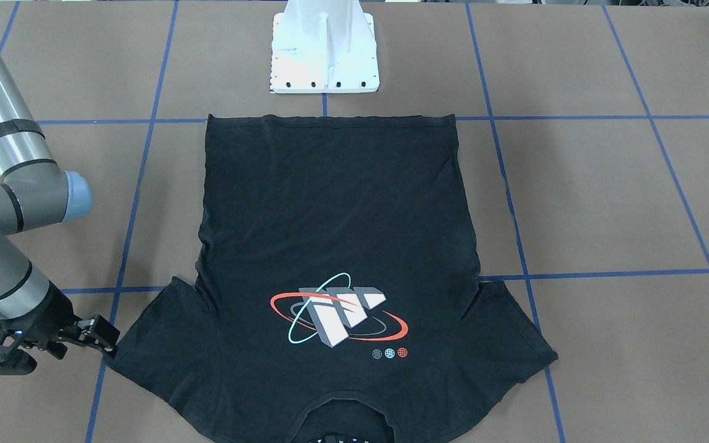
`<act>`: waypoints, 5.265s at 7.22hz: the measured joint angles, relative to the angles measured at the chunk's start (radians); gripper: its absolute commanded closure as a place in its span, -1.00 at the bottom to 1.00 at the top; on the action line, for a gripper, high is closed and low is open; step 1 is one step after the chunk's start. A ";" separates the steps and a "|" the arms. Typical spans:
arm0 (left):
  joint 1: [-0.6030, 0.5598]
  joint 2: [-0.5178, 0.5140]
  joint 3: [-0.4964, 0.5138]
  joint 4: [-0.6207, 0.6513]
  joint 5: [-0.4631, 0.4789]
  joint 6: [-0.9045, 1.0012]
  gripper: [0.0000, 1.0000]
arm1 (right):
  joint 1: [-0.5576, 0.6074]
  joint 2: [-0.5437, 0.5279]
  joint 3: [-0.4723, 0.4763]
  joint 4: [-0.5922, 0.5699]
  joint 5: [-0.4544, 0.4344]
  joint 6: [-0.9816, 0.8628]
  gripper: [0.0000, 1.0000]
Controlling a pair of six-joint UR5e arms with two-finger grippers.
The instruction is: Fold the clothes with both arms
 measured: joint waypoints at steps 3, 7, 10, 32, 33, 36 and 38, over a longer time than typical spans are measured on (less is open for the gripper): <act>0.000 0.000 -0.001 -0.001 0.001 0.001 -1.00 | -0.016 0.009 -0.030 -0.002 -0.009 0.002 -0.16; 0.000 0.000 -0.002 -0.001 0.004 0.001 -1.00 | -0.030 0.013 -0.031 -0.002 -0.021 -0.002 -0.13; 0.000 0.001 -0.006 -0.002 0.005 0.001 -1.00 | -0.034 0.017 -0.032 -0.002 -0.039 -0.003 -0.11; 0.001 -0.015 -0.036 -0.001 0.004 -0.030 -0.98 | -0.201 0.365 -0.130 -0.110 -0.178 0.278 1.00; 0.008 -0.030 -0.036 -0.003 0.001 -0.063 -0.98 | -0.208 0.384 -0.156 -0.110 -0.192 0.278 1.00; 0.145 -0.159 -0.032 -0.037 0.003 -0.231 -0.99 | -0.227 0.416 -0.204 -0.110 -0.236 0.295 -0.99; 0.263 -0.245 -0.042 -0.076 0.048 -0.467 -1.00 | -0.240 0.440 -0.197 -0.110 -0.255 0.337 -1.00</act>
